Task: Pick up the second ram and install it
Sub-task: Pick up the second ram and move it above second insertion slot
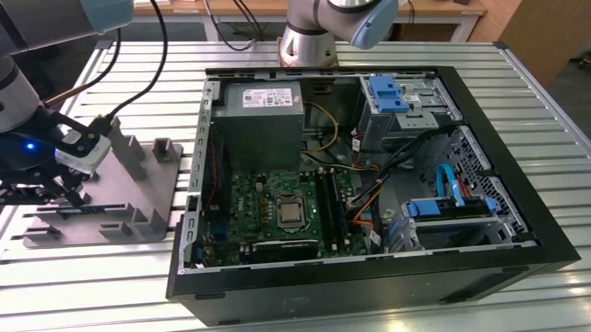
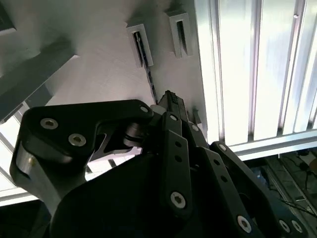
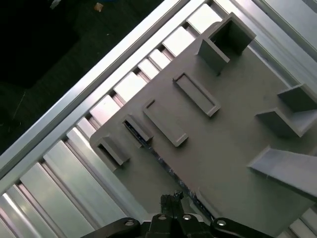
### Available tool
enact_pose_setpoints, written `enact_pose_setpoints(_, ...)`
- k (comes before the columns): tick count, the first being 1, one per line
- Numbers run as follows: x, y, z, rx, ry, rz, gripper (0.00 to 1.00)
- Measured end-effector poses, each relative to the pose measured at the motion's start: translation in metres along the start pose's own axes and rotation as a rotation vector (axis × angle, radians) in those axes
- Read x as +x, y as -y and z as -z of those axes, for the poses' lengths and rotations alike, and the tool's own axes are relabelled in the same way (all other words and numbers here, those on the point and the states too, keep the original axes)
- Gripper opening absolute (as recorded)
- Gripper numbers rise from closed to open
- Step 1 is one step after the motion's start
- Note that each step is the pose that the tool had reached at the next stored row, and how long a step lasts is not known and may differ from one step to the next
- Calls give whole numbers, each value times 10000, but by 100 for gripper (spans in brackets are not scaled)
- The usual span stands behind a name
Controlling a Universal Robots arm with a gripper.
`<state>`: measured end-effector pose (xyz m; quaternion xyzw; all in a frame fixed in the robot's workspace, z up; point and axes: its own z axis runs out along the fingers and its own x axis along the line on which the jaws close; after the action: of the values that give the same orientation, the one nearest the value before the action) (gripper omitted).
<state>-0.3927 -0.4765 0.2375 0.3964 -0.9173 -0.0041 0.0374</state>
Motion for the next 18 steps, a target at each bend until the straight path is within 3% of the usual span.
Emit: enact_pose_setpoints(18,0,0,0,133,-76,2031,10)
